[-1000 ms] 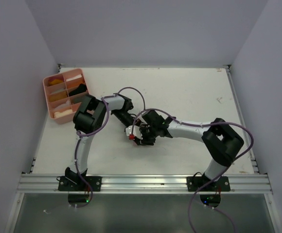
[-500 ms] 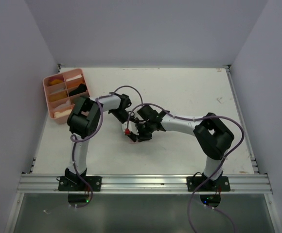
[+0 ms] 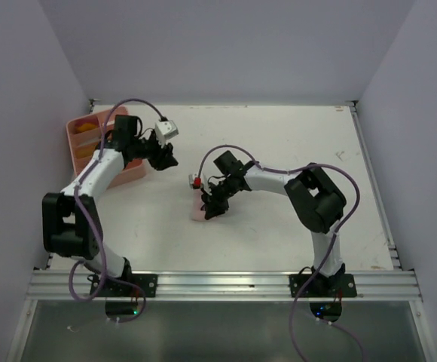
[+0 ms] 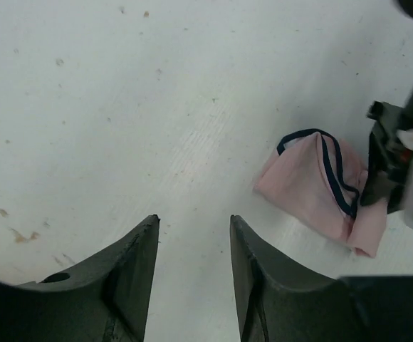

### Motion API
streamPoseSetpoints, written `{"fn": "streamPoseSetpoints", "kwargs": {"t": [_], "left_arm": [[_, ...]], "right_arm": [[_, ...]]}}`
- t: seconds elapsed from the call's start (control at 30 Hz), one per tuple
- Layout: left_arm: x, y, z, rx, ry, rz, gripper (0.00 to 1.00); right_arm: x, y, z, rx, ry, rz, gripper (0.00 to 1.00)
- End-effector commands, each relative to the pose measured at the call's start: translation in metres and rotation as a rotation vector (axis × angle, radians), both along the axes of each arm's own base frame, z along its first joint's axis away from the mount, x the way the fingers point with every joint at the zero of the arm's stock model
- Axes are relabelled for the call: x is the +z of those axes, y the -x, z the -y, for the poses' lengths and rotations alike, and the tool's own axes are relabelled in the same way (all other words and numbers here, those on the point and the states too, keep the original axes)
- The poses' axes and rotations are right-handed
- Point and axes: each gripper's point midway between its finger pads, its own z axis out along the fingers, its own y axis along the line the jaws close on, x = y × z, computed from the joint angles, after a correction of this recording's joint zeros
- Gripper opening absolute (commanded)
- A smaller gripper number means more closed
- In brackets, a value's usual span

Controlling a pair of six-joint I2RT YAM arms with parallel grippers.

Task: Roll the underwear

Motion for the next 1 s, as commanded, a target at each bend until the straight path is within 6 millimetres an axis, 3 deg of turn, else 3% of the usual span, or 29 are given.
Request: {"fn": "streamPoseSetpoints", "kwargs": {"t": [0.0, 0.03, 0.07, 0.13, 0.17, 0.3, 0.33, 0.73, 0.97], "left_arm": [[0.016, 0.025, 0.004, -0.138, -0.044, 0.22, 0.48], [0.024, 0.037, 0.003, -0.161, -0.056, 0.27, 0.49], [0.016, 0.05, 0.001, -0.184, -0.076, 0.261, 0.49], [-0.005, 0.077, -0.001, -0.262, -0.134, 0.277, 0.52], [-0.029, 0.098, -0.005, -0.284, -0.172, 0.223, 0.53], [-0.054, 0.144, 0.014, -0.432, -0.232, 0.266, 0.58], [-0.057, 0.154, 0.027, -0.487, -0.236, 0.285, 0.6], [-0.082, 0.167, 0.066, -0.639, -0.331, 0.394, 0.62], [-0.093, 0.154, 0.074, -0.65, -0.43, 0.496, 0.55]], "right_arm": [[-0.016, 0.007, 0.011, -0.079, 0.027, -0.273, 0.0], [-0.016, 0.006, 0.011, -0.102, 0.026, -0.322, 0.0], [-0.01, -0.001, 0.008, -0.108, -0.001, -0.348, 0.0], [-0.018, 0.002, 0.01, -0.116, 0.022, -0.419, 0.0], [-0.015, -0.002, 0.006, -0.115, 0.008, -0.428, 0.0], [-0.027, 0.001, 0.005, -0.113, 0.027, -0.513, 0.0], [-0.028, 0.003, 0.006, -0.112, 0.035, -0.531, 0.0], [-0.033, 0.0, 0.008, -0.106, 0.039, -0.619, 0.0], [-0.03, 0.004, 0.01, -0.086, 0.033, -0.635, 0.0]]}}
